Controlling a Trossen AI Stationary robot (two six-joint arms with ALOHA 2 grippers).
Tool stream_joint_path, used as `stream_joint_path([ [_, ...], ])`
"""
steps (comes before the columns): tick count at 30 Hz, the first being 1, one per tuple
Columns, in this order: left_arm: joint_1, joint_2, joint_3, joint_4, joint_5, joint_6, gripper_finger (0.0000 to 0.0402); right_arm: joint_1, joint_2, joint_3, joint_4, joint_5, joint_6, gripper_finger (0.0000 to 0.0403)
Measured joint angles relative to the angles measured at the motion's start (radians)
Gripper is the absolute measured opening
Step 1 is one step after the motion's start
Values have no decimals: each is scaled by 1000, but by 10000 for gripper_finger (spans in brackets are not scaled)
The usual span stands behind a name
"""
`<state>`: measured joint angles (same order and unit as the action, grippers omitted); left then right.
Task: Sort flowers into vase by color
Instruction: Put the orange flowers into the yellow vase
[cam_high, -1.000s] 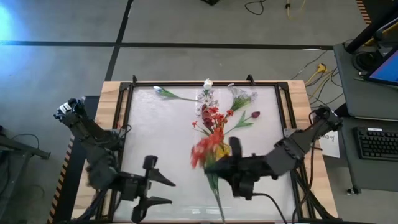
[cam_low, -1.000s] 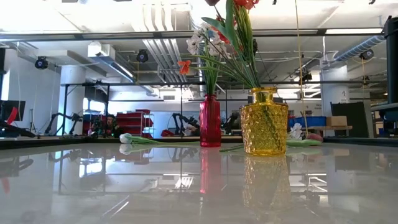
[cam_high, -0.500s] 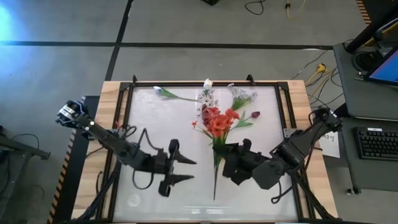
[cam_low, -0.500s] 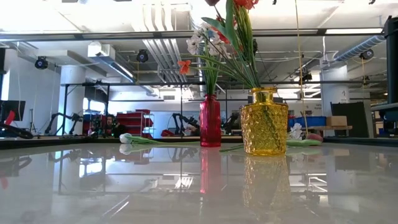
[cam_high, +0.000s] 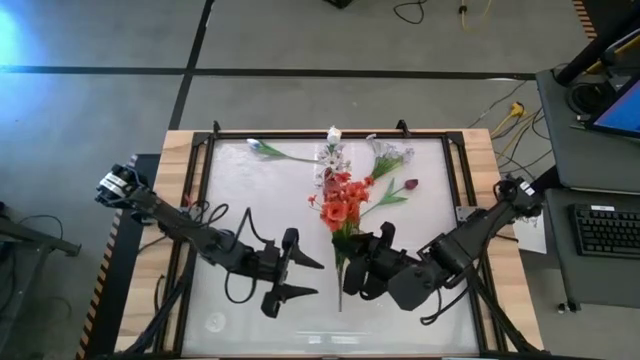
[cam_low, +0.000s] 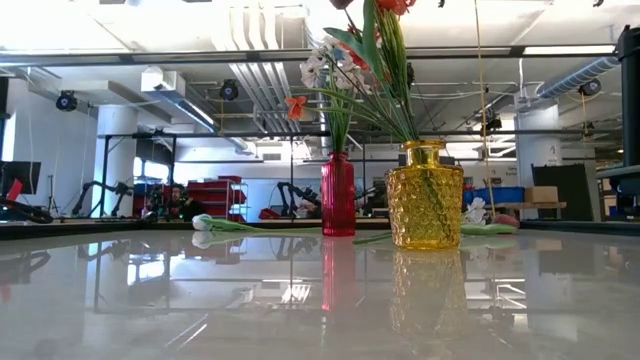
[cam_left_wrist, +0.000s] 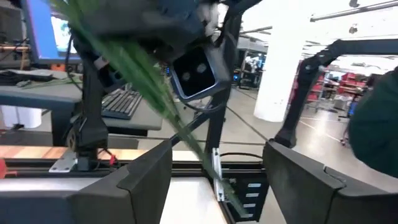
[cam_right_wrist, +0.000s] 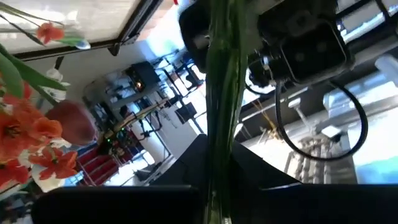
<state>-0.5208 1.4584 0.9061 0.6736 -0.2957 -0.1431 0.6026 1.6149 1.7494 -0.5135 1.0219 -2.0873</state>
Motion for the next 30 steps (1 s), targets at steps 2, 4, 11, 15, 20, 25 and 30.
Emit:
stream_joint_path([
  [2,5,19,0,17,-1,-4,242,-6,6,0,53,0,-8,28],
  [4,15,43,1,54,-1,-12,243,-7,10,0,90,-2,-20,28],
  [11,37,104,51,64,23,-48,240,-8,21,0,151,-8,-132,28],
  [15,38,123,75,69,55,-49,240,-9,24,1,152,-9,-139,28],
  [20,39,154,100,67,60,-31,236,-12,24,1,153,-8,-130,28],
  [25,38,161,111,68,42,-31,181,-12,24,1,159,-8,-44,28],
  [30,40,156,111,70,35,-33,71,-12,24,1,158,-8,0,29],
])
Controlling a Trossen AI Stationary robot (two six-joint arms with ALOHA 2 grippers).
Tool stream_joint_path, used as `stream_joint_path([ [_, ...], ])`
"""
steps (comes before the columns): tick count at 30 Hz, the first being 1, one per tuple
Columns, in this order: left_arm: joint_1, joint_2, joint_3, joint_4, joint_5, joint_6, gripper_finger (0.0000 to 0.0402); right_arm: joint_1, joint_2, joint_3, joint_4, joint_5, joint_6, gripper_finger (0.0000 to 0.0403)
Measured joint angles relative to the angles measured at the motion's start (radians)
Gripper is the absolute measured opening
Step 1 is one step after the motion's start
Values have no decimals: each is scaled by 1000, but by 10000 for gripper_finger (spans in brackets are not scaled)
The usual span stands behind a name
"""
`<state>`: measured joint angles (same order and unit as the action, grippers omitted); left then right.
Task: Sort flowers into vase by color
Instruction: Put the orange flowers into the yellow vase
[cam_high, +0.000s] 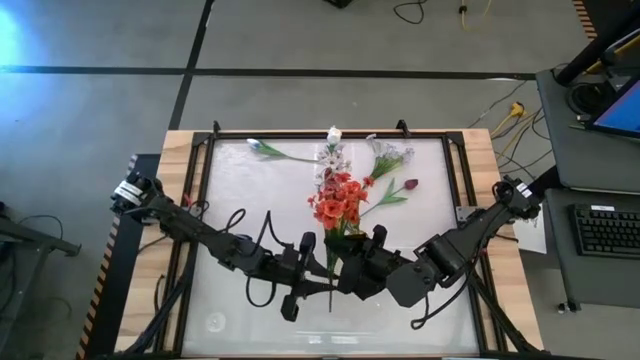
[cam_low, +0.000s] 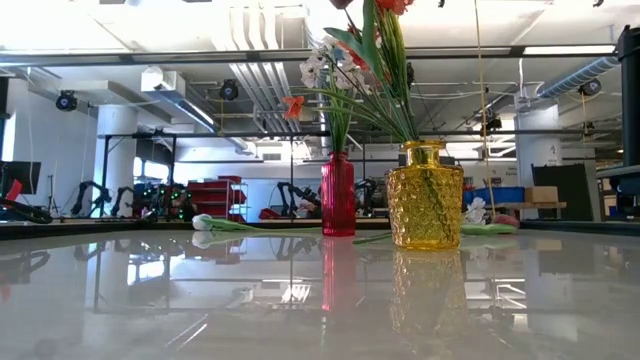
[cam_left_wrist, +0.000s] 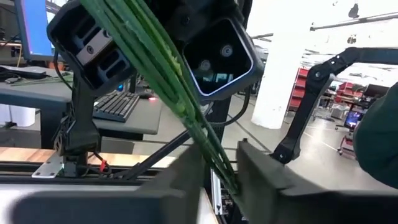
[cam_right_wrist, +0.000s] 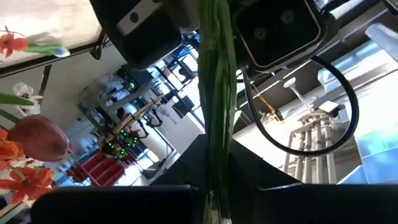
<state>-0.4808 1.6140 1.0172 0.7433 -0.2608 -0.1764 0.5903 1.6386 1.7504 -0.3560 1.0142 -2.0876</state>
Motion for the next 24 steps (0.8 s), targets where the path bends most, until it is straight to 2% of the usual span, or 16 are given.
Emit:
stream_joint_path([
  [2,0,-5,0,0,-1,-3,25,0,0,0,3,0,1,36],
  [4,0,-7,0,-2,-3,-10,10,0,0,0,7,0,5,51],
  [8,0,-12,0,6,-4,-9,20,0,0,0,45,-1,56,99],
  [14,2,-24,0,5,-6,44,3,1,-3,0,91,-3,57,163],
  [19,1,-52,-3,4,-7,116,1,1,-7,18,108,5,61,189],
  [24,1,-91,-6,-31,-12,160,0,3,-8,50,109,7,61,196],
])
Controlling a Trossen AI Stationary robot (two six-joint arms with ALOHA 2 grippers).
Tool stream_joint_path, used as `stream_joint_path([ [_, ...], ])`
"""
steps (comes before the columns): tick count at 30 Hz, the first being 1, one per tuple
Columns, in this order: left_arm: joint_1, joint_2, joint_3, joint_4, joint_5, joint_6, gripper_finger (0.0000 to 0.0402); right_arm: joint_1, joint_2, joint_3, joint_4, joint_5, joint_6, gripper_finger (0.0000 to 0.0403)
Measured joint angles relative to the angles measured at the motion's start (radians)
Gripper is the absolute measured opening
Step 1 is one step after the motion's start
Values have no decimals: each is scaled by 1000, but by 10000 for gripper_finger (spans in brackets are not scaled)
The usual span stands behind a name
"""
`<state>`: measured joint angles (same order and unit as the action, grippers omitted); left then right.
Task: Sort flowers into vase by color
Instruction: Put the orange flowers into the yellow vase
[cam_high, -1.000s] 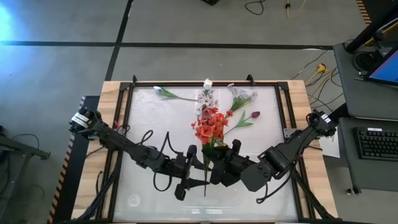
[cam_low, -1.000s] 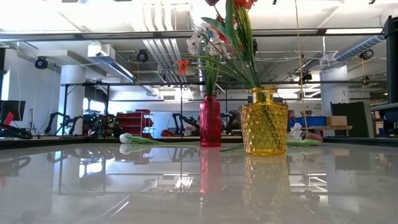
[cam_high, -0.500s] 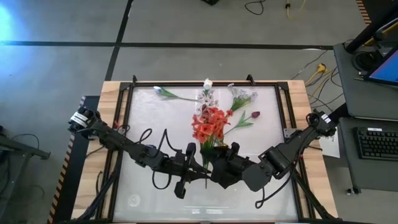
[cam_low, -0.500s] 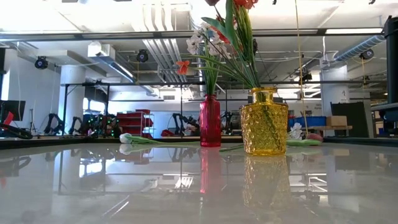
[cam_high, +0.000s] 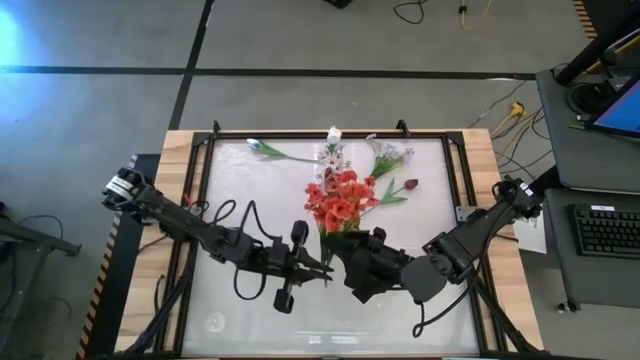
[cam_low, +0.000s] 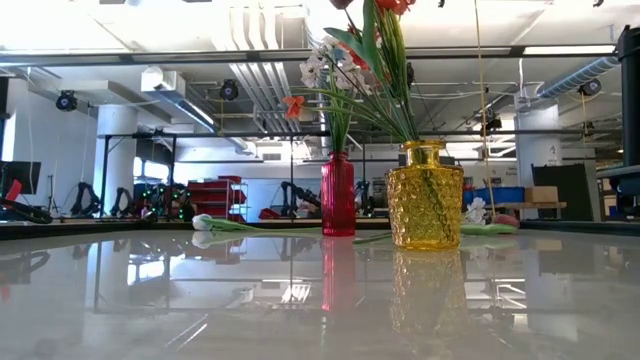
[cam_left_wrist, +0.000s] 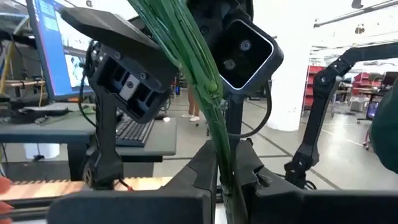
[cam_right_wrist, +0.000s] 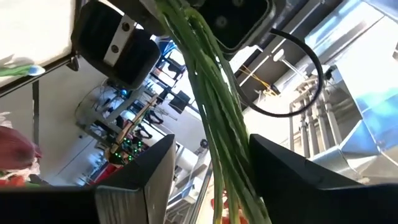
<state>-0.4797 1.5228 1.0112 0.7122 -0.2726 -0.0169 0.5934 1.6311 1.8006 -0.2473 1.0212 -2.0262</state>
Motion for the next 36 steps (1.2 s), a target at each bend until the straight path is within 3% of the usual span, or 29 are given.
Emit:
stream_joint_path([
  [5,-1,-37,-9,-24,-18,16,0,4,0,21,-1,1,0,195],
  [11,9,-58,-10,-66,-190,-1,0,16,0,44,-1,-52,4,194],
  [21,11,-85,-11,1,-189,67,0,18,3,44,-1,-78,74,194],
  [26,12,-130,-11,2,-194,155,0,24,-1,44,-1,-78,190,194],
  [30,9,-169,-12,-21,-197,267,0,33,-14,44,0,-76,437,194],
  [36,7,-149,-18,-66,-198,322,0,8,-68,44,-77,-81,1224,194],
])
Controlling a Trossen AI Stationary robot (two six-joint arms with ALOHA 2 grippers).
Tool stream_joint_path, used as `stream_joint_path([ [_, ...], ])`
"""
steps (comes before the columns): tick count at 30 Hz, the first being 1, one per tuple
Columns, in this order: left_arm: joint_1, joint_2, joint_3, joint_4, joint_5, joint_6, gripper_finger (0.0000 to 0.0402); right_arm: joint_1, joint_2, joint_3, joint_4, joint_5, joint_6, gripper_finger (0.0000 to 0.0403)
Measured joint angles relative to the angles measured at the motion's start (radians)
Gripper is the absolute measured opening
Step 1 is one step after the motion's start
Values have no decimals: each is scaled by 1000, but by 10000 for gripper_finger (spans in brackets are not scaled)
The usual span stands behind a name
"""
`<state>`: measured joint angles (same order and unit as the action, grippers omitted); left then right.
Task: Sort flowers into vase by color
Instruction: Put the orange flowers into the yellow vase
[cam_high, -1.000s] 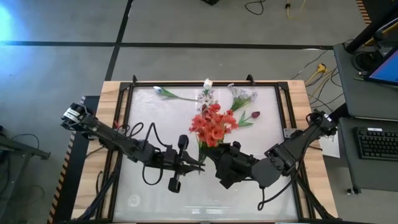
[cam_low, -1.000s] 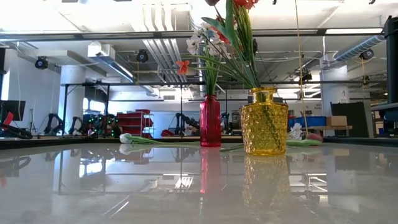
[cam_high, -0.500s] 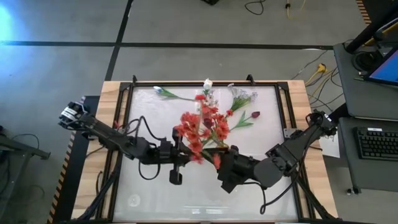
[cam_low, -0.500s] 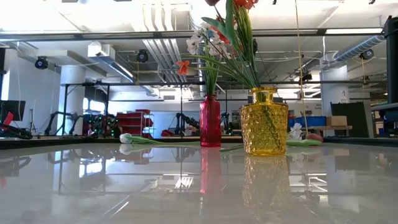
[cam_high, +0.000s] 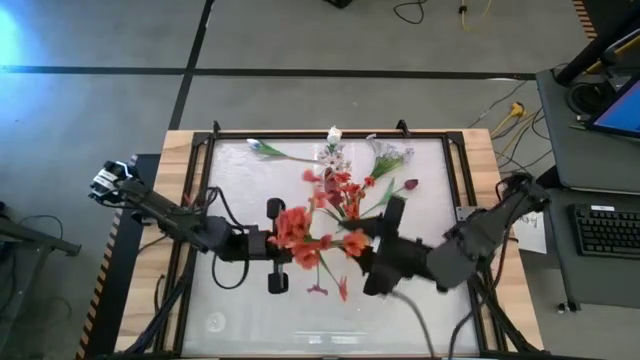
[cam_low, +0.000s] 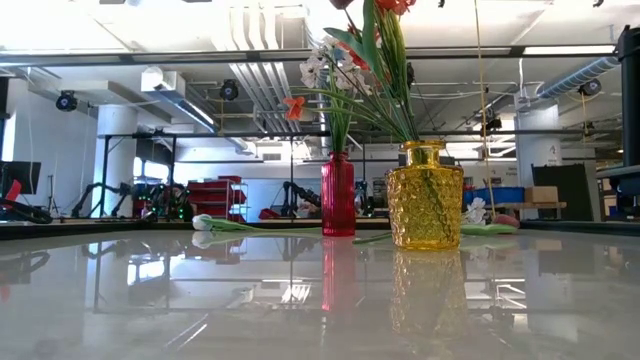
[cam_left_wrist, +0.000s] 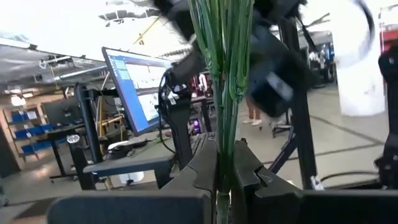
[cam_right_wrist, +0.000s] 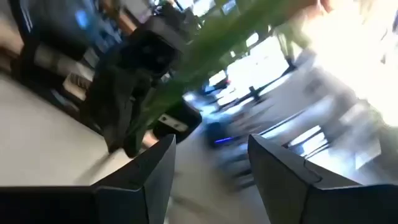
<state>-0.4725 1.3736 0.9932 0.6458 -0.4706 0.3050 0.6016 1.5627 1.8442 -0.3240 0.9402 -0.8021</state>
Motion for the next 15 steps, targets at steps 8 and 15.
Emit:
stream_joint_path([
  [8,0,58,5,27,-3,20,0,-105,-28,-43,-213,-343,688,194],
  [15,0,72,6,57,-91,28,0,-111,-5,-86,-91,-397,669,194],
])
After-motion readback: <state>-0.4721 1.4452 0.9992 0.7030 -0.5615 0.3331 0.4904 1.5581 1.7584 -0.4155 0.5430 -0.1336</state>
